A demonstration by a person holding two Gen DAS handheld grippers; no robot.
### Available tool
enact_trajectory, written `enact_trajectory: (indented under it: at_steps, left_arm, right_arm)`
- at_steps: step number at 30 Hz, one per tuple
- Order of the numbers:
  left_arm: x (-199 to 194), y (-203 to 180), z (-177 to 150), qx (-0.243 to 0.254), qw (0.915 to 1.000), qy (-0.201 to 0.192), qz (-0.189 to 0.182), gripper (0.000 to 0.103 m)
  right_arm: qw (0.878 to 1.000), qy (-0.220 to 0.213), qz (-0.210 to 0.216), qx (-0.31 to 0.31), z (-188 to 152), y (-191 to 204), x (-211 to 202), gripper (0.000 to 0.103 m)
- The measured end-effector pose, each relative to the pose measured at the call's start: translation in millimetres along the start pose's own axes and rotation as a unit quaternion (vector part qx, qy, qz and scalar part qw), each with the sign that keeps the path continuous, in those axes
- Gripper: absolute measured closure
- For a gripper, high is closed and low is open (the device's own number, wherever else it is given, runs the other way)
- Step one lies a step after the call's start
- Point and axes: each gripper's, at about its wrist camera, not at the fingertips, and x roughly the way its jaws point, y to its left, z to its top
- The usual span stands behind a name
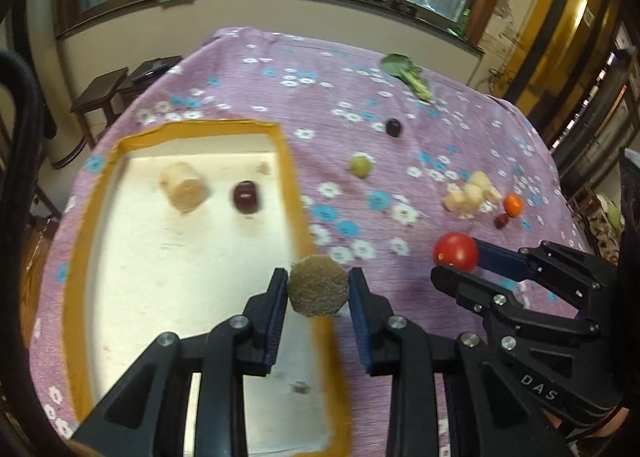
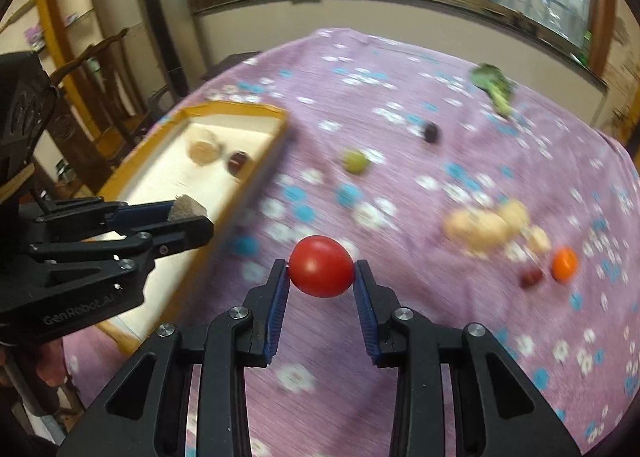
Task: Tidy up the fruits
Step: 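Carry the tomato and yam slice with both grippers over the tray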
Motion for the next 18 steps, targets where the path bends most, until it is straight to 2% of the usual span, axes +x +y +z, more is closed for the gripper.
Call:
enact_trajectory:
  at_steps: [9,18]
  left_arm:
    - [7,68,4,-0.035,0.9983,0.006,0.045,0.070]
    - [30,113,8,-0.049,0.9958,0.029,0.072,0.070]
  right_arm:
    - [0.999,0.001,0.037,-0.039,35,61,37,0.071]
    - [0.997,0.026,0.045,-0.061,48,93,84,0.071]
